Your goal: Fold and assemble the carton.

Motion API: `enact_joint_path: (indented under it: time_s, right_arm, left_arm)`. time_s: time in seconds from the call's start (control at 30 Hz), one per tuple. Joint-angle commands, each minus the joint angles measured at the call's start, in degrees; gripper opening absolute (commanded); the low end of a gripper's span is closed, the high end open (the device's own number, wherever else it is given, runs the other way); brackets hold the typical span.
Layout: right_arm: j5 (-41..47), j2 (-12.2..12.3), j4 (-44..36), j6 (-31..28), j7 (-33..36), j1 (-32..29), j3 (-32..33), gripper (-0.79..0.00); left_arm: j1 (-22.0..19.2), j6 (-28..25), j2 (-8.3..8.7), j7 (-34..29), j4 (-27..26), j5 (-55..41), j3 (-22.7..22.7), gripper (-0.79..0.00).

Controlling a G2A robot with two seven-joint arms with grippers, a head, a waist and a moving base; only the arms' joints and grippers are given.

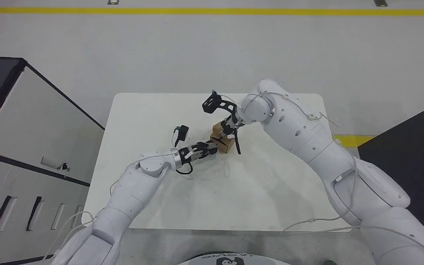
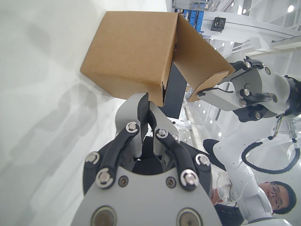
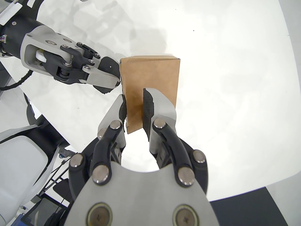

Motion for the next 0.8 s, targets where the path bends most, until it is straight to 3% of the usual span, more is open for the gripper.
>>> enact_joint_path:
  time_s: [0.0,0.2,0.5,0.77]
  right_arm:
    - [0.2,0.0,0.0,-0.2,-0.1,0.0,0.2,-0.683]
    - [0.3,-0.1,0.1,-0.8,0.3,-0.2,0.4,-0.714]
    - [0.1,-0.5,0.4,-1.2,1.0,-0.2,0.1,-0.674]
    - [-1.2,-1.1,0.4,-0.8,1.1,-0.2,-1.0,-0.693]
  left_arm:
    - [0.0,0.1,-0.01,0.0,0.0,-0.1,0.0,-0.785]
    - [0.0,0.0,-0.02,0.0,0.1,0.0,-0.1,-0.785]
    - [-0.2,0.1,-0.07,-0.1,0.2,0.0,-0.1,-0.785]
    - [-0.2,-0.1,-0.14,0.0,0.3,-0.2,-0.1,-0.785]
